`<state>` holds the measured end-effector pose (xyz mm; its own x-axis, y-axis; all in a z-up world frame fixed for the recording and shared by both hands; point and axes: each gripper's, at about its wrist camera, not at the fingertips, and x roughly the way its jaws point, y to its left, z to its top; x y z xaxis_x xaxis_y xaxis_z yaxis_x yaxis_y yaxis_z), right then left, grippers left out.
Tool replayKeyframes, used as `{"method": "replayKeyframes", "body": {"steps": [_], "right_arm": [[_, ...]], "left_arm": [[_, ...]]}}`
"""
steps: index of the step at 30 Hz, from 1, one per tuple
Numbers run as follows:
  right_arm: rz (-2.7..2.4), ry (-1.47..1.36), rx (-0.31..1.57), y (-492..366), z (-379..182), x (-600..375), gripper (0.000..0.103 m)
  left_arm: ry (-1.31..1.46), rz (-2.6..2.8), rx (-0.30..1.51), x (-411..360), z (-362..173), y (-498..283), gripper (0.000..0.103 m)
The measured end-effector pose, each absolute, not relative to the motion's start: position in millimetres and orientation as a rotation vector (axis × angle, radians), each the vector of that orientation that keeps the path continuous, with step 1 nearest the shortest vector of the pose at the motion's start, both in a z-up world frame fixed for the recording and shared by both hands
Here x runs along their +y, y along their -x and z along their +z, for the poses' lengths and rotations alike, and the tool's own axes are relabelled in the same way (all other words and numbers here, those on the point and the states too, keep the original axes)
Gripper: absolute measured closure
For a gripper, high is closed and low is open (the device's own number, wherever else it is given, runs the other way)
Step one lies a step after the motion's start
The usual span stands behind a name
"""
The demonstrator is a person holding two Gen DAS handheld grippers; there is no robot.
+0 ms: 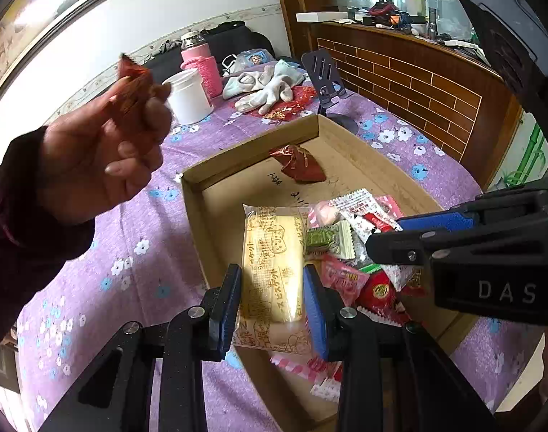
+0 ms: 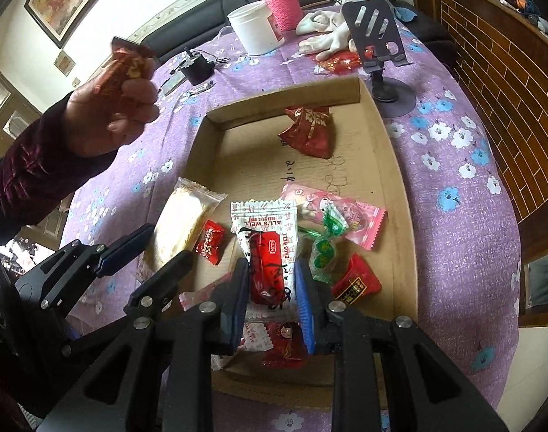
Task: Organize snacks
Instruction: 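Carry the cake packet and white packet over the tray and lower them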
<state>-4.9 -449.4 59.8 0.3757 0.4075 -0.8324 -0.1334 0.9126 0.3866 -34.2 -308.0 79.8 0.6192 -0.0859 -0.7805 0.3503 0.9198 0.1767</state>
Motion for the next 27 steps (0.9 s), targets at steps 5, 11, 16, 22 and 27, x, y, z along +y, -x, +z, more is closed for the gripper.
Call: {"method": "replayKeyframes", "body": {"steps": [5, 11, 16, 22, 27], "right_arm": [[0.336, -0.278, 1.144, 1, 57, -453, 0.079], [0.316, -0.281, 1.148, -2, 54, -458, 0.079], [0.309, -0.281, 1.158, -7, 50, -459, 0.079], [0.309, -0.278, 1.170, -15, 45, -456, 0.079], [0.302, -0.277, 1.180, -21, 40, -456, 0.079]], "left_arm": [[-0.339, -0.263, 0.870, -313, 77, 29, 0.068], [-0.341, -0.264, 0.876, -316, 72, 22, 0.068], [-0.348, -0.257, 0.885, -317, 67, 15, 0.068], [-0.360, -0.248, 0.888, -319, 62, 7, 0.068], [-0.373, -0.242, 0.893, -321, 57, -2, 0.068]]}}
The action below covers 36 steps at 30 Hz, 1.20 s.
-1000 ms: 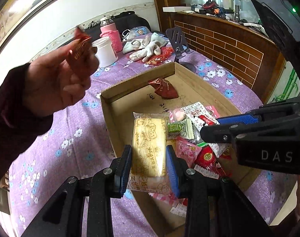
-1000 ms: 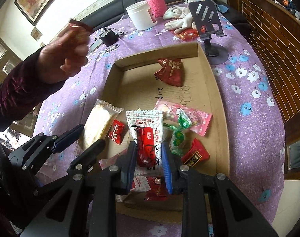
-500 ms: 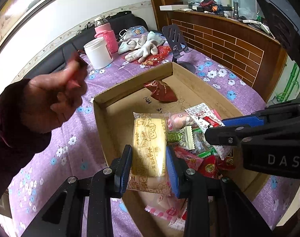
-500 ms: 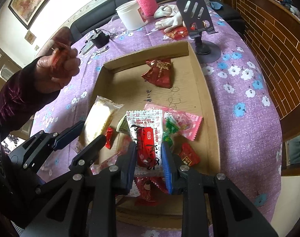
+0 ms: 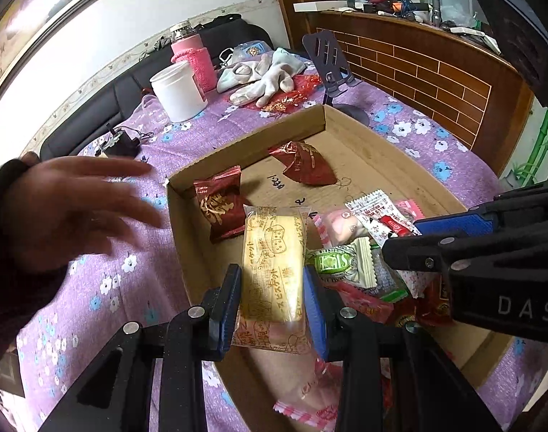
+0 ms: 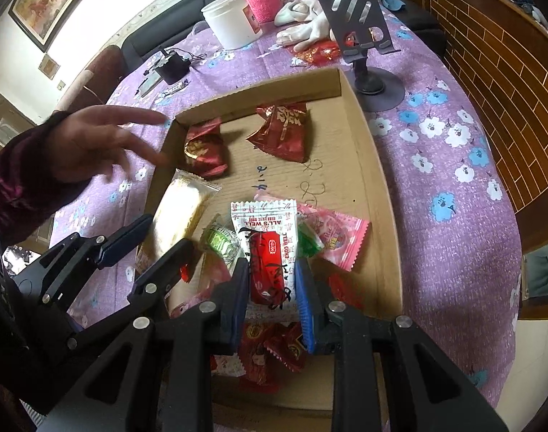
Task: Organize snacks
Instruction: 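Carry the cake packet and white packet over the tray and lower them, then open both grippers to release the packets into the tray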
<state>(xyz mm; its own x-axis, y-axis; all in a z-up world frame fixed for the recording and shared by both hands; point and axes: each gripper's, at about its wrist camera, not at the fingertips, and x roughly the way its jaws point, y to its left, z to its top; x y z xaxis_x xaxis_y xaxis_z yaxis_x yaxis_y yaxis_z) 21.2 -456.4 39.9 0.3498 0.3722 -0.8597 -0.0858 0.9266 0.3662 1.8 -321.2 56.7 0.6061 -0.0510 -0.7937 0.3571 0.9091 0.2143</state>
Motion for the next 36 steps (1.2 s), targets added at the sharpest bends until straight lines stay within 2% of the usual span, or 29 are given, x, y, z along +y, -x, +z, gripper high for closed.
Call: {"method": "replayKeyframes", "body": {"steps": [21, 28, 29, 31, 34, 36], "right_arm": [[0.241, -0.191, 1.174, -71, 20, -447, 0.079], [0.245, -0.204, 1.149, -66, 33, -454, 0.072], [0.247, -0.213, 1.143, -64, 36, -455, 0.072], [0.246, -0.222, 1.131, -61, 42, -457, 0.071], [0.228, -0.230, 1.110, -54, 52, -461, 0.060], [0.226, -0.241, 1.101, -50, 57, -464, 0.057]], "left_arm": [[-0.395, -0.175, 0.964, -328, 31, -58, 0.068], [-0.354, -0.162, 0.959, -320, 41, -57, 0.066], [-0.351, -0.159, 0.957, -320, 44, -56, 0.064], [-0.346, -0.146, 0.939, -318, 50, -52, 0.051], [-0.335, -0.129, 0.914, -314, 61, -46, 0.036], [-0.325, -0.121, 0.900, -311, 67, -42, 0.030]]}}
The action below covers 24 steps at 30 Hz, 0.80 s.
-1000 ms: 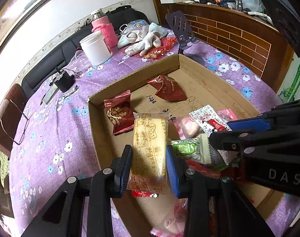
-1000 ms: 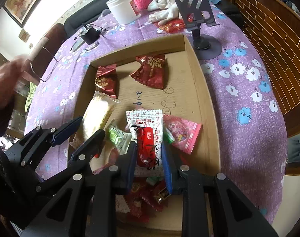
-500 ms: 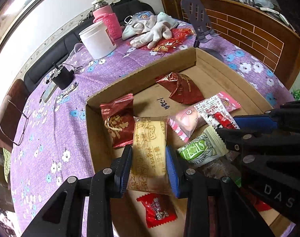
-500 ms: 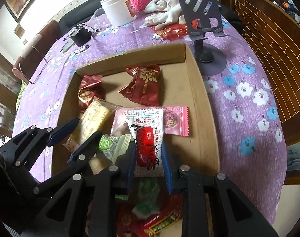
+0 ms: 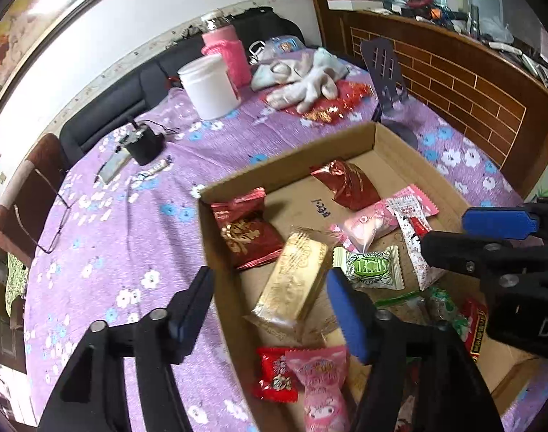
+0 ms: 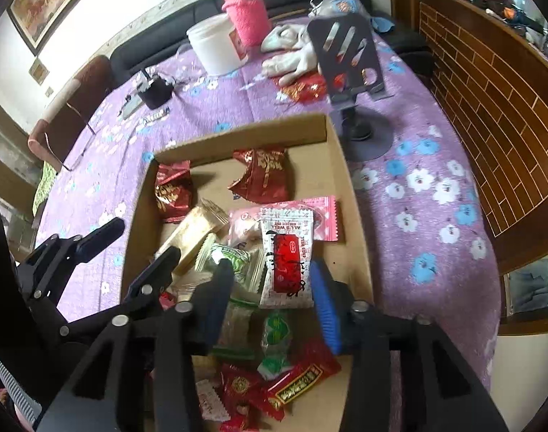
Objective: Organize snacks
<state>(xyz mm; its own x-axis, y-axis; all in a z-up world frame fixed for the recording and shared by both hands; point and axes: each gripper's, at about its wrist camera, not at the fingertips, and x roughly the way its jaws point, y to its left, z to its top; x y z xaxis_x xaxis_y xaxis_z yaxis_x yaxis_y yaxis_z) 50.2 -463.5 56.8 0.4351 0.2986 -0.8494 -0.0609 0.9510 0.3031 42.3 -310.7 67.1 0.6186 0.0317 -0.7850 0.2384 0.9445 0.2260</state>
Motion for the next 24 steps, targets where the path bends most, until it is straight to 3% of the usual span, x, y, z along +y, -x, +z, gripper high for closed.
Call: {"method": "replayKeyframes", "body": {"steps": [7, 12, 20, 24], "right_arm": [[0.209, -0.259, 1.059, -31, 75, -469, 0.052], [0.207, -0.268, 1.027, -16, 88, -472, 0.048], [0.200, -0.259, 0.968, 21, 107, -473, 0.029], [0.209, -0.209, 0.927, 41, 112, -467, 0.029]], "left_arm": [[-0.314, -0.094, 0.820, -301, 93, -22, 0.011], [-0.314, -0.085, 0.781, -293, 113, -7, 0.005], [-0.289, -0.019, 0.757, -266, 139, 20, 0.001], [-0.303, 0.030, 0.767, -252, 141, 33, 0.001]]}}
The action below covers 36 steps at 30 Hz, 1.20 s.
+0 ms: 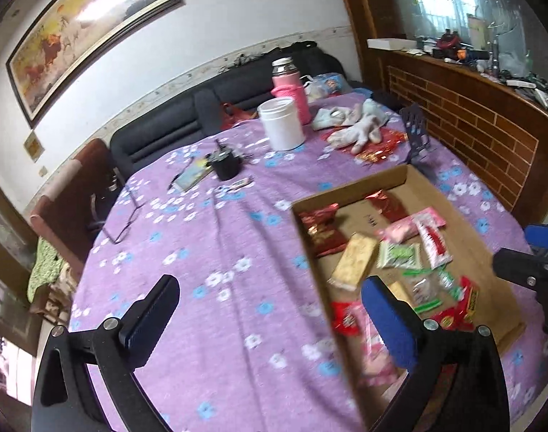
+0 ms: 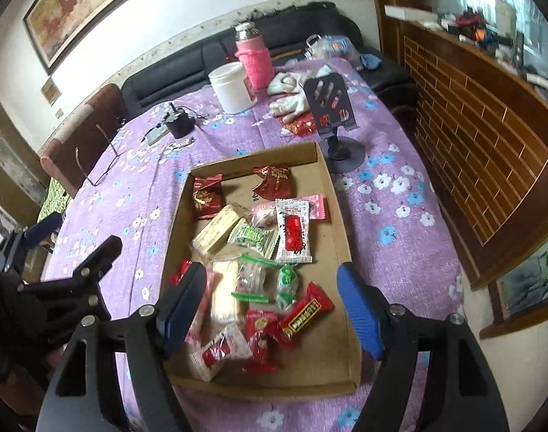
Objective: Organize snacks
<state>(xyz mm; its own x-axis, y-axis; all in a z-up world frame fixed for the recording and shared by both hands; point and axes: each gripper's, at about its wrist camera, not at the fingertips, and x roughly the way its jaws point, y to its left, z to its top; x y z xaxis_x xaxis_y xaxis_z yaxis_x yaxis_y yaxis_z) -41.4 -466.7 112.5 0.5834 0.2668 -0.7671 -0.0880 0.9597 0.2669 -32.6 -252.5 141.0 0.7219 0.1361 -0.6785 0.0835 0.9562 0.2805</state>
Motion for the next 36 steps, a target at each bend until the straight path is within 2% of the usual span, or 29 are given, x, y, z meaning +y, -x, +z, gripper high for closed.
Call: {"method": "replayKeyframes", "body": {"steps": [9, 17, 36], "right_arm": [[0.225, -0.185, 0.907, 51, 119, -455, 0.027], [0.253, -0.163, 0.910, 51, 120, -442, 0.027], [0.226, -0.162, 0.934, 50, 114, -443, 0.027]], "left_arm": [[-0.298, 0.119, 0.743, -231, 161, 45, 0.001], [-0.269, 0.122, 0.868, -224, 149, 38, 0.001], [-0.305, 0.116, 0.884, -229, 139, 37, 0.001]]}}
